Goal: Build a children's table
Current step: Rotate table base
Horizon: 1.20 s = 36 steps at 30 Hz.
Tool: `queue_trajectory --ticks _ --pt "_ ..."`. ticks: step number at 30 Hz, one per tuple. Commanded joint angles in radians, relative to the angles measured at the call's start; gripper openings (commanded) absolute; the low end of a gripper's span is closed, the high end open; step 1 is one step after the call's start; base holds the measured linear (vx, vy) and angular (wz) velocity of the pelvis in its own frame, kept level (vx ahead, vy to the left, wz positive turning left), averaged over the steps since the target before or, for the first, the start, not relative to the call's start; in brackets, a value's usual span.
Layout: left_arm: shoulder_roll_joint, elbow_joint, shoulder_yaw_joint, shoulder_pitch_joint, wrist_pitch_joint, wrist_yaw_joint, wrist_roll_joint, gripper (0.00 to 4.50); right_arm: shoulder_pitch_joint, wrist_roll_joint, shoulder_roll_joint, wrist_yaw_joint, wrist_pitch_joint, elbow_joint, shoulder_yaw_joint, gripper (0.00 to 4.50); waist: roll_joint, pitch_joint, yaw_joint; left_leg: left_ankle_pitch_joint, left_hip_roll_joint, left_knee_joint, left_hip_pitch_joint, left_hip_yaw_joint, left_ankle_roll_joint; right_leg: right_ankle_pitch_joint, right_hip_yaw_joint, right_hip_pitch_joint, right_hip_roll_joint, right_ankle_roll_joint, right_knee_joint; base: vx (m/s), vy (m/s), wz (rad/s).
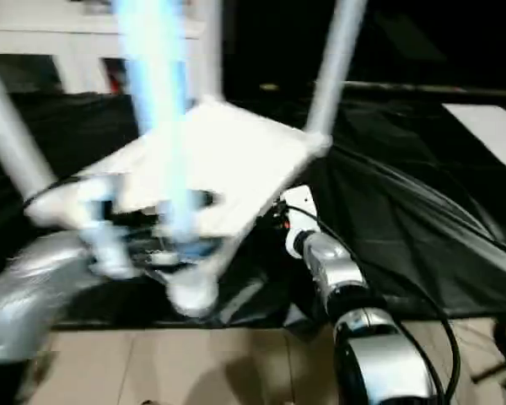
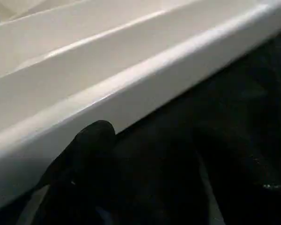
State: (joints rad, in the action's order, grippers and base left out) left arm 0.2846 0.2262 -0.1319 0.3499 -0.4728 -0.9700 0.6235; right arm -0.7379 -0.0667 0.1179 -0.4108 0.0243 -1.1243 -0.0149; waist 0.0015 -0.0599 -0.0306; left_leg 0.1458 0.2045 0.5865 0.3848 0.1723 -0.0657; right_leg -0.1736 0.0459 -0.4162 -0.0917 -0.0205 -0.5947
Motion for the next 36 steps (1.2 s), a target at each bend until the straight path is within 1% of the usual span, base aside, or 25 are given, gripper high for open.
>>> queue_trajectory --ticks 1,2,3,4,6,7,10,11,13,14,15,17,20,22,23,24,26,27,28,29,31,33,34,35,36 --pt "-0.023 -0.024 -0.036 0.033 0.025 0.005 -0.032 4.45 -0.026 0.011 -0.034 -0.008 -0.004 -0.013 0.009 3.2 -0.006 0.061 0.0 0.516 0.005 -0.086 -0.008 -0.011 -0.054 -0.493 -0.013 0.042 -0.034 0.13 0.082 0.0 0.0 0.0" --pt "-0.062 -0.085 -0.066 0.079 0.059 0.035 -0.084 4.45 -0.033 0.016 -0.043 -0.004 0.001 -0.023 0.011 3.2 -0.003 0.061 -0.001 0.504 0.004 -0.084 -0.009 -0.01 -0.048 -0.492 -0.013 0.037 -0.033 0.128 0.086 0.0 0.0 0.0" --pt "-0.073 -0.106 -0.077 0.094 0.078 0.038 -0.1 4.45 -0.036 0.017 -0.045 -0.002 0.004 -0.027 0.012 3.2 -0.002 0.061 -0.002 0.509 0.004 -0.081 -0.016 -0.007 -0.046 -0.492 -0.014 0.032 -0.032 0.129 0.088 0.0 0.0 0.0" --pt "-0.088 -0.142 -0.087 0.117 0.102 0.046 -0.123 4.45 -0.041 0.018 -0.047 -0.001 0.007 -0.034 0.013 3.2 -0.003 0.062 -0.002 0.505 0.003 -0.079 -0.019 -0.006 -0.043 -0.483 -0.015 0.033 -0.033 0.137 0.088 0.0 0.0 0.0" --pt "-0.105 -0.179 -0.096 0.138 0.124 0.064 -0.149 4.45 -0.044 0.019 -0.048 -0.001 0.009 -0.038 0.012 3.2 -0.005 0.063 0.0 0.492 0.005 -0.08 -0.015 -0.006 -0.036 -0.463 -0.014 0.036 -0.032 0.147 0.085 0.0 0.0 0.0" --pt "-0.118 -0.21 -0.105 0.154 0.147 0.079 -0.175 4.45 -0.046 0.02 -0.048 -0.001 0.011 -0.041 0.01 3.2 -0.004 0.064 -0.002 0.483 0.005 -0.078 -0.017 -0.004 -0.033 -0.443 -0.015 0.035 -0.031 0.156 0.083 0.0 0.0 0.0" --pt "-0.129 -0.238 -0.114 0.164 0.168 0.086 -0.201 4.45 -0.047 0.017 -0.048 -0.007 0.017 -0.043 0.007 3.2 -0.005 0.067 -0.002 0.461 0.005 -0.077 -0.017 -0.001 -0.02 -0.411 -0.016 0.036 -0.031 0.174 0.08 0.0 0.0 0.0" --pt "-0.145 -0.255 -0.129 0.17 0.179 0.086 -0.212 4.45 -0.048 0.015 -0.047 -0.022 0.021 -0.046 0.006 3.2 0.004 0.067 -0.004 0.456 0.006 -0.077 -0.017 -0.002 -0.02 -0.402 -0.016 0.037 -0.032 0.178 0.079 0.0 0.0 0.0" --pt "-0.165 -0.266 -0.144 0.171 0.192 0.089 -0.224 4.45 -0.045 0.015 -0.05 -0.037 0.026 -0.047 0.007 3.2 0.0 0.069 -0.005 0.446 0.007 -0.076 -0.019 0.003 -0.015 -0.367 -0.018 0.037 -0.029 0.192 0.078 0.0 0.0 0.0" --pt "-0.175 -0.274 -0.151 0.173 0.2 0.092 -0.231 4.45 -0.044 0.015 -0.052 -0.048 0.028 -0.047 0.008 3.2 -0.001 0.071 -0.007 0.428 0.008 -0.076 -0.015 0.002 -0.008 -0.338 -0.017 0.041 -0.03 0.203 0.074 0.0 0.0 0.0" --pt "-0.183 -0.285 -0.156 0.175 0.21 0.097 -0.239 4.45 -0.042 0.015 -0.055 -0.055 0.03 -0.046 0.009 3.2 -0.001 0.07 -0.007 0.425 0.009 -0.076 -0.015 0.003 -0.005 -0.332 -0.017 0.041 -0.028 0.206 0.073 0.0 0.0 0.0" --pt "-0.21 -0.332 -0.166 0.188 0.249 0.124 -0.275 4.45 -0.039 0.011 -0.068 -0.085 0.037 -0.041 0.011 3.2 0.0 0.072 -0.008 0.415 0.009 -0.074 -0.015 0.004 0.001 -0.308 -0.018 0.044 -0.028 0.218 0.071 0.0 0.0 0.0" --pt "-0.217 -0.406 -0.167 0.216 0.296 0.175 -0.34 4.45 -0.042 0.027 -0.076 -0.065 0.053 -0.043 0.018 3.2 -0.004 0.073 -0.007 0.39 0.008 -0.073 -0.011 0.005 0.011 -0.297 -0.017 0.047 -0.03 0.219 0.071 0.0 0.0 0.0" --pt "-0.205 -0.455 -0.149 0.239 0.318 0.222 -0.38 4.45 -0.053 0.024 -0.07 -0.015 0.063 -0.051 0.001 3.2 -0.002 0.073 -0.009 0.377 0.008 -0.073 -0.01 0.004 0.01 -0.303 -0.016 0.047 -0.031 0.214 0.072 0.0 0.0 0.0" --pt "-0.2 -0.47 -0.143 0.245 0.325 0.235 -0.392 4.45 -0.057 0.021 -0.067 0.0 0.064 -0.054 -0.007 3.2 -0.005 0.074 -0.009 0.377 0.008 -0.072 -0.012 0.004 0.009 -0.313 -0.014 0.048 -0.031 0.212 0.072 0.0 0.0 0.0" --pt "-0.186 -0.483 -0.14 0.25 0.336 0.243 -0.407 4.45 -0.061 0.018 -0.061 0.01 0.066 -0.057 -0.014 3.2 -0.007 0.073 -0.007 0.373 0.008 -0.073 -0.009 0.004 0.009 -0.318 -0.014 0.05 -0.032 0.21 0.071 0.0 0.0 0.0" --pt "-0.157 -0.495 -0.128 0.248 0.343 0.233 -0.419 4.45 -0.069 0.012 -0.044 0.026 0.075 -0.057 -0.029 3.2 -0.003 0.073 -0.009 0.363 0.007 -0.074 -0.007 0.002 0.006 -0.36 -0.011 0.052 -0.037 0.19 0.074 0.0 0.0 0.0" --pt "-0.145 -0.493 -0.123 0.244 0.338 0.223 -0.417 4.45 -0.073 0.008 -0.036 0.028 0.078 -0.056 -0.036 3.2 -0.004 0.074 -0.01 0.364 0.008 -0.073 -0.01 0.003 0.006 -0.362 -0.011 0.049 -0.037 0.192 0.076 0.0 0.0 0.0" --pt "-0.13 -0.489 -0.119 0.238 0.339 0.209 -0.416 4.45 -0.077 0.0 -0.027 0.025 0.078 -0.054 -0.046 3.2 0.001 0.075 -0.016 0.367 0.012 -0.071 -0.021 0.005 0.004 -0.34 -0.012 0.041 -0.037 0.209 0.077 0.0 0.0 0.0" --pt "-0.107 -0.474 -0.113 0.223 0.326 0.185 -0.404 4.45 -0.08 -0.008 -0.011 0.011 0.076 -0.047 -0.054 3.2 0.001 0.076 -0.018 0.364 0.013 -0.07 -0.024 0.006 0.004 -0.315 -0.012 0.04 -0.036 0.219 0.075 0.0 0.0 0.0" --pt "-0.078 -0.464 -0.109 0.205 0.322 0.155 -0.399 4.45 -0.082 -0.014 0.011 -0.01 0.076 -0.038 -0.064 3.2 0.001 0.076 -0.025 0.339 0.014 -0.07 -0.022 0.009 0.011 -0.259 -0.01 0.044 -0.034 0.243 0.067 0.0 0.0 0.0" --pt "-0.057 -0.458 -0.113 0.193 0.315 0.142 -0.404 4.45 -0.081 -0.016 0.024 -0.025 0.078 -0.031 -0.065 3.2 0.001 0.076 -0.028 0.336 0.014 -0.07 -0.019 0.008 0.009 -0.26 -0.01 0.047 -0.033 0.243 0.063 0.0 0.0 0.0" --pt "-0.001 -0.452 -0.136 0.165 0.309 0.11 -0.43 4.45 -0.071 -0.009 0.055 -0.072 0.083 -0.011 -0.058 3.2 0.002 0.077 -0.032 0.331 0.015 -0.072 -0.017 0.006 0.008 -0.254 -0.009 0.048 -0.034 0.241 0.061 0.0 0.0 0.0" --pt "-0.001 -0.452 -0.136 0.165 0.309 0.11 -0.43 4.45 -0.071 -0.009 0.055 -0.072 0.083 -0.011 -0.058 3.2 0.002 0.076 -0.029 0.334 0.015 -0.073 -0.013 0.005 0.008 -0.258 -0.008 0.05 -0.033 0.233 0.059 0.0 0.0 0.0" --pt "0.027 -0.446 -0.147 0.15 0.291 0.096 -0.439 4.45 -0.064 -0.002 0.072 -0.1 0.085 0.001 -0.05 3.2 0.001 0.076 -0.03 0.333 0.015 -0.073 -0.015 0.006 0.006 -0.26 -0.008 0.049 -0.033 0.233 0.06 0.0 0.0 0.0"
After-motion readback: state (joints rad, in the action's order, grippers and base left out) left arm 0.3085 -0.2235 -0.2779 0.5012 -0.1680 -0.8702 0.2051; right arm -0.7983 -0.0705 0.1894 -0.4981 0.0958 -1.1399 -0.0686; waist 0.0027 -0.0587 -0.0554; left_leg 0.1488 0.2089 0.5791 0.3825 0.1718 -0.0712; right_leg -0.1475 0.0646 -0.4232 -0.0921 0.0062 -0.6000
